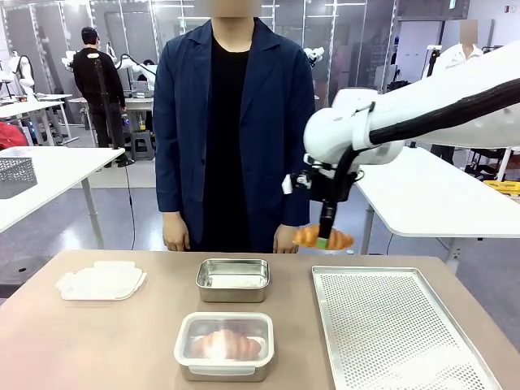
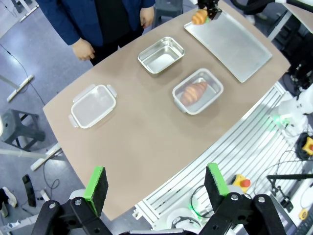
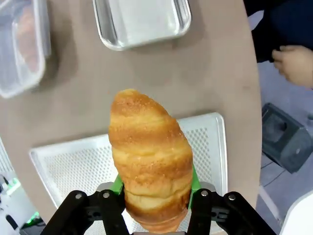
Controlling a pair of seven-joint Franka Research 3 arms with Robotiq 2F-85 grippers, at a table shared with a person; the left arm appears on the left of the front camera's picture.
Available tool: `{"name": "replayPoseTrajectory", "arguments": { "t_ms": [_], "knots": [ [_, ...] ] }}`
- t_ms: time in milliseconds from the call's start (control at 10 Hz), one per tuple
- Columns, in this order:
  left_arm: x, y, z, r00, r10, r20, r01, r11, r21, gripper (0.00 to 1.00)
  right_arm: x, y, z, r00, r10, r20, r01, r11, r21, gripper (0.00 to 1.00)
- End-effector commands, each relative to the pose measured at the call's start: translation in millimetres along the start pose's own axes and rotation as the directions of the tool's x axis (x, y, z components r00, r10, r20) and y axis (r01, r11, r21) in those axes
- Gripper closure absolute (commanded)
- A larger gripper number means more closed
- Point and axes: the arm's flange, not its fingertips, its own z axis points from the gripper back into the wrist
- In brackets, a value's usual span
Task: Place the bread into the airtight container.
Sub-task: Pick up a Butter Roll and place it into an empty Airtight Container.
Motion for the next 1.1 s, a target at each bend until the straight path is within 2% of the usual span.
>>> {"name": "replayPoseTrajectory", "arguments": {
  "t_ms": [0, 500, 700, 1000],
  "knots": [
    [0.7, 0.8, 1.6, 1.0, -0.014, -0.002, 0.014, 1.0, 0.0, 0.0, 47.5, 7.9, -4.2, 0.997, -0.053, -0.063, 0.052, 0.999, -0.008, 0.49],
    [0.7, 0.8, 1.6, 1.0, -0.014, -0.002, 0.014, 1.0, 0.0, 0.0, 151.2, 42.3, -34.1, 0.992, -0.105, -0.074, 0.104, 0.994, -0.014, 0.49],
    [0.7, 0.8, 1.6, 1.0, -0.014, -0.002, 0.014, 1.0, 0.0, 0.0, 175.6, 43.1, -51.1, 0.992, -0.099, -0.078, 0.1, 0.995, 0.019, 0.49],
    [0.7, 0.8, 1.6, 1.0, -0.014, -0.002, 0.014, 1.0, 0.0, 0.0, 196.3, 48.6, -82.8, 0.991, -0.093, -0.097, 0.094, 0.996, 0.006, 0.49]
  ]
}}
